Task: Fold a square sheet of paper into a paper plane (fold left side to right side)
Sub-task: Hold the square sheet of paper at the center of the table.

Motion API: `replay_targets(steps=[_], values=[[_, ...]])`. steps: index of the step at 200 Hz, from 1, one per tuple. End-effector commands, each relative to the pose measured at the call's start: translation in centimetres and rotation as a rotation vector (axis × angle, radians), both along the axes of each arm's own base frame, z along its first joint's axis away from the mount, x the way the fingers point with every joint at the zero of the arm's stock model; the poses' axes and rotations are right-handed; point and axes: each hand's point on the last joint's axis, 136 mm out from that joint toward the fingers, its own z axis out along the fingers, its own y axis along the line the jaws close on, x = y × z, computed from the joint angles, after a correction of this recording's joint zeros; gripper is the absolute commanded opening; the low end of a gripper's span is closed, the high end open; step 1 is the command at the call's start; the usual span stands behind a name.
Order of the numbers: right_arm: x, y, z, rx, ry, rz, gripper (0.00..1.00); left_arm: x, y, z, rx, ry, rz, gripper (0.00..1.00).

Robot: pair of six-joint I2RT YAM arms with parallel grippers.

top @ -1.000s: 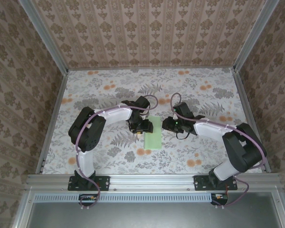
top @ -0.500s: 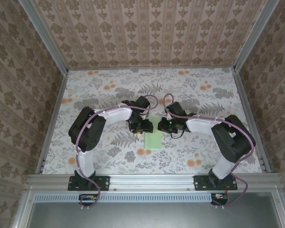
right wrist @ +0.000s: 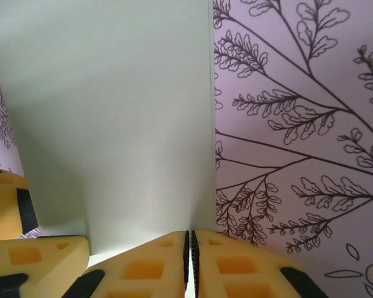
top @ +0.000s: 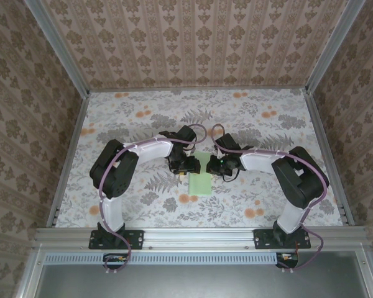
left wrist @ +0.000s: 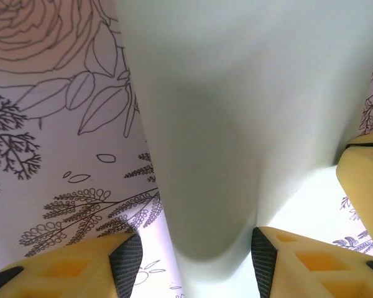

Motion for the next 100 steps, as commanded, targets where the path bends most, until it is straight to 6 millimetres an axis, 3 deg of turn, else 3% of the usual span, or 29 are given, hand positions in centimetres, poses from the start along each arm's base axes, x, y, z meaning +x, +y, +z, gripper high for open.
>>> replay_targets(steps=[1,72,100], values=[[-1.0,-0.7,-1.5,-0.064,0.063,-0.001,0.14,-1.2,-0.5,-2.4,0.016,-0.002,-0.061,0.56],[-1.5,-1.2,-2.3,-0.103,0.094,0.002,0.14,1.3,0.9,6.2,-0.107,-0.204,-0.024,0.62],[-1.5,-1.6,-2.2,-0.123,0.091,0.004,0.14,1.0,0.5,8.2,-0.193,-0.228,-0.016,0.55]])
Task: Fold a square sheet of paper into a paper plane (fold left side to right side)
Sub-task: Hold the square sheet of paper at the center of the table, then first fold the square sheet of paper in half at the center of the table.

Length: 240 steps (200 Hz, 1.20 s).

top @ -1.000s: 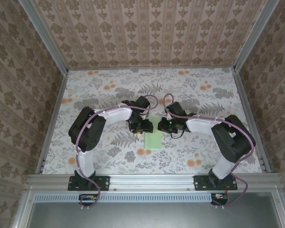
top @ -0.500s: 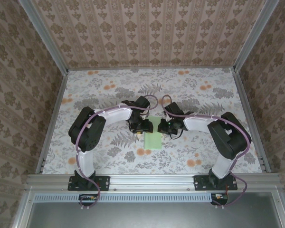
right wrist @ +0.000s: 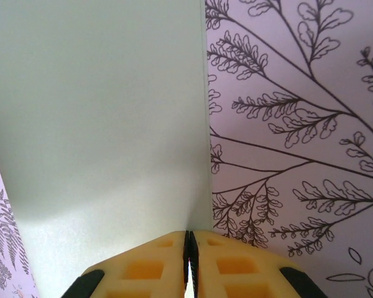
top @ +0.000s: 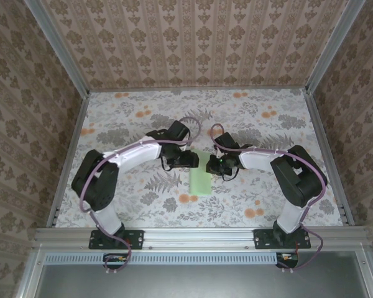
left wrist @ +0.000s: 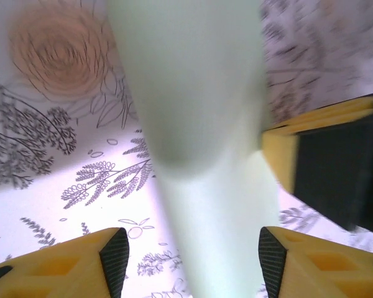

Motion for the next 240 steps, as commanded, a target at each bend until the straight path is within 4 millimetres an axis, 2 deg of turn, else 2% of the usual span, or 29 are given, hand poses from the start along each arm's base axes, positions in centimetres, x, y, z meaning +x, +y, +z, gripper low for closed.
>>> replay_targets(steps=[1,29,49,89,163,240], values=[[-1.6,-1.6,-2.1,-0.110,0.072,0.004,0.14,-0.2,-0.2,1.8,-0.075,-0.039,-0.017,0.54],[-1.6,-1.7,-2.1,-0.118,0.073,0.007,0.14,-0.9,-2.5,2.1,-0.219,0.007,-0.053,0.39],[-1.6,-1.7,-2.1,-0.116,0.074,0.006,0.14,-1.3,-3.7,1.4,-0.288,0.049,-0.067,0.31],[-1.6,-1.7,-2.1,-0.121,0.076,0.009,0.14,-1.7,-4.6,-0.8,-0.307,0.106,-0.075,0.25],[-1.8,-2.0,-2.1,-0.138,0.083,0.015,0.14,-2.5,-3.1,-5.2,-0.223,0.156,-0.046,0.21],[-2.1,-2.5,-2.3,-0.166,0.094,0.019,0.14,-2.6,-1.9,-6.9,-0.202,0.170,-0.011,0.18]])
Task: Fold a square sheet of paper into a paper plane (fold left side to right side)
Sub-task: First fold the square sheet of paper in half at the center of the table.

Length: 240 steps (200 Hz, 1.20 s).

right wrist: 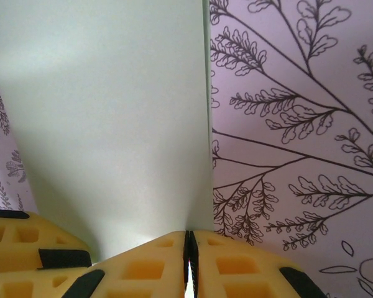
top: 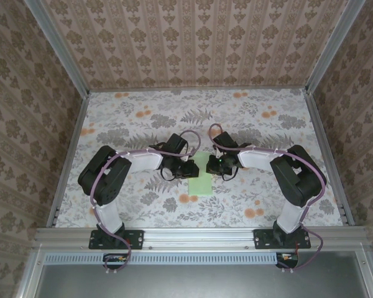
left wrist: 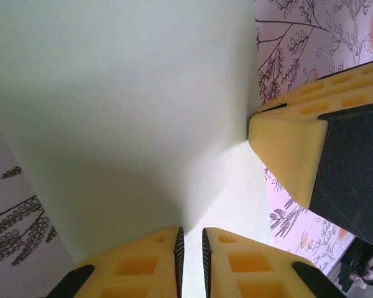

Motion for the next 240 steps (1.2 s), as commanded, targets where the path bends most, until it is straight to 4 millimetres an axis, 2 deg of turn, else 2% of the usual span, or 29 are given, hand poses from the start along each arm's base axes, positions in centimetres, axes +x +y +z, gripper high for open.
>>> replay_targets(steps=[1,71,170,195,240], values=[[-2.0,-2.2,-2.3,-0.125,0.088,0.000,0.14,0.1,0.8,-1.2,0.021,0.025,0.032,0.18],[-2.1,-2.5,-2.7,-0.144,0.102,0.003,0.13,-0.1,2.4,-2.4,0.060,0.041,0.057,0.17],[-2.1,-2.5,-2.8,-0.153,0.105,0.006,0.13,-0.2,4.9,-1.5,0.074,0.029,0.093,0.16],[-2.1,-2.4,-2.7,-0.147,0.104,0.006,0.13,0.3,5.0,-0.4,0.061,0.006,0.098,0.16],[-2.0,-2.3,-2.6,-0.145,0.101,0.008,0.13,2.1,3.7,3.8,-0.010,-0.121,0.103,0.15]])
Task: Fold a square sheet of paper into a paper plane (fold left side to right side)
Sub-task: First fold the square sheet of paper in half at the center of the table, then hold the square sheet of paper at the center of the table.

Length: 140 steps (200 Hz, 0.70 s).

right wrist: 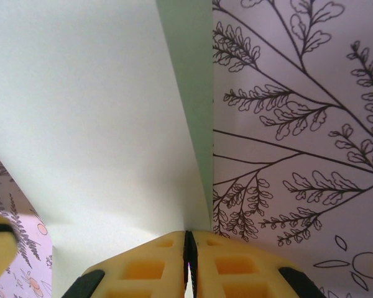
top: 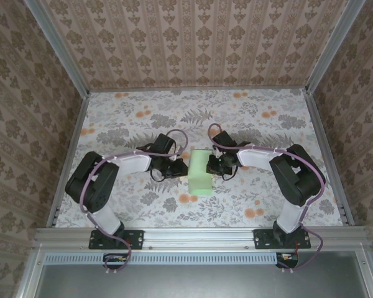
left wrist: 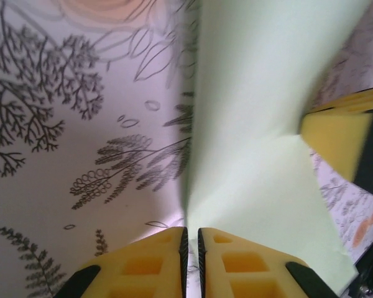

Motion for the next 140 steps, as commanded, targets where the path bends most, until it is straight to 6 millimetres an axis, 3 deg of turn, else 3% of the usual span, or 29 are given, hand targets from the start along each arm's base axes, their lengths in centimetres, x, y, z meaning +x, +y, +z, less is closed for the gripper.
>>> replay_targets(steps=[1,29,70,140], values=[[-1.9,-2.1,-2.6,-0.121,0.084,0.005,0.13,1.1,-0.6,2.9,-0.033,-0.088,-0.008,0.15],[-1.9,-2.1,-2.6,-0.119,0.083,0.005,0.13,1.2,-2.6,3.8,-0.086,-0.098,-0.047,0.15],[-1.9,-1.9,-2.6,-0.116,0.084,0.010,0.13,1.2,-5.2,2.3,-0.088,-0.067,-0.096,0.16],[-1.9,-1.9,-2.6,-0.118,0.086,0.012,0.13,0.9,-5.3,-1.1,-0.030,-0.015,-0.088,0.16]])
